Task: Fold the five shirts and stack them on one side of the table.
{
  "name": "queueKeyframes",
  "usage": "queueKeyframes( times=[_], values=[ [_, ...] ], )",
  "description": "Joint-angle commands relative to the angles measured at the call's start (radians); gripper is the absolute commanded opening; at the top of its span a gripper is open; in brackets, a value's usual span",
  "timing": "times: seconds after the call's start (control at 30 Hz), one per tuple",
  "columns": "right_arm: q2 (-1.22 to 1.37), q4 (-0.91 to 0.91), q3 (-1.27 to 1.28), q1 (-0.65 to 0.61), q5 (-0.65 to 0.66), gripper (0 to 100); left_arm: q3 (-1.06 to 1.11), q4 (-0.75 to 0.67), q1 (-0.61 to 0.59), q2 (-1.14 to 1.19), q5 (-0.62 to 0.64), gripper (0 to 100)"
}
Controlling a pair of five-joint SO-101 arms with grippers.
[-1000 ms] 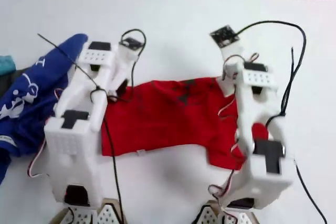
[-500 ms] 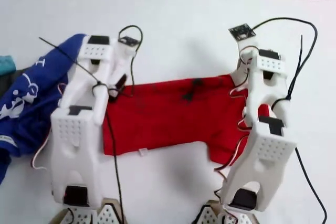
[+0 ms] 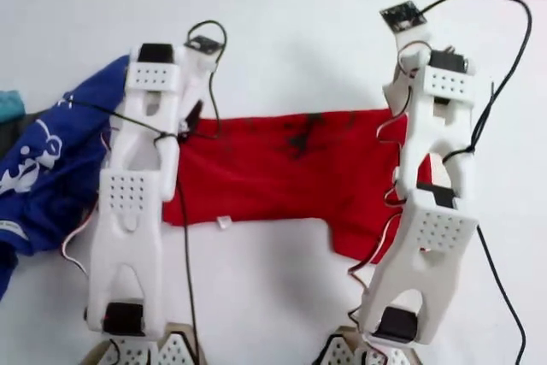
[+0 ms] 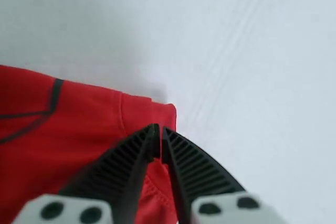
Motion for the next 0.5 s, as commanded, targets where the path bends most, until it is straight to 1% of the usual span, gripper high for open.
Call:
queueKeyframes(
  times=[0.0, 0.07, 0.17, 0.23, 0.3, 0.37, 0.47],
  values=[
    [-0.068, 0.101, -0.081, -0.005, -0.002, 2.1, 0.053, 0.015, -0.005, -0.160, 0.002, 3],
    [-0.096, 0.153, -0.077, -0.008, 0.009, 2.1, 0.147, 0.015, 0.021, -0.259, 0.000, 3],
    [-0.143, 0.246, -0.057, -0.025, 0.106, 2.2, 0.335, 0.014, 0.075, -0.436, -0.002, 3],
    [-0.194, 0.291, -0.018, -0.030, 0.144, 2.4, 0.469, 0.011, 0.115, -0.560, -0.005, 3],
    [-0.269, 0.294, 0.044, -0.024, 0.152, 2.5, 0.595, 0.006, 0.153, -0.687, -0.005, 3],
    [-0.366, 0.291, 0.141, -0.015, 0.153, 2.5, 0.727, -0.029, 0.180, -0.804, -0.005, 3],
    [-0.535, 0.216, 0.385, -0.010, 0.153, 2.5, 0.963, -0.160, 0.173, -0.947, -0.006, 3]
  ],
)
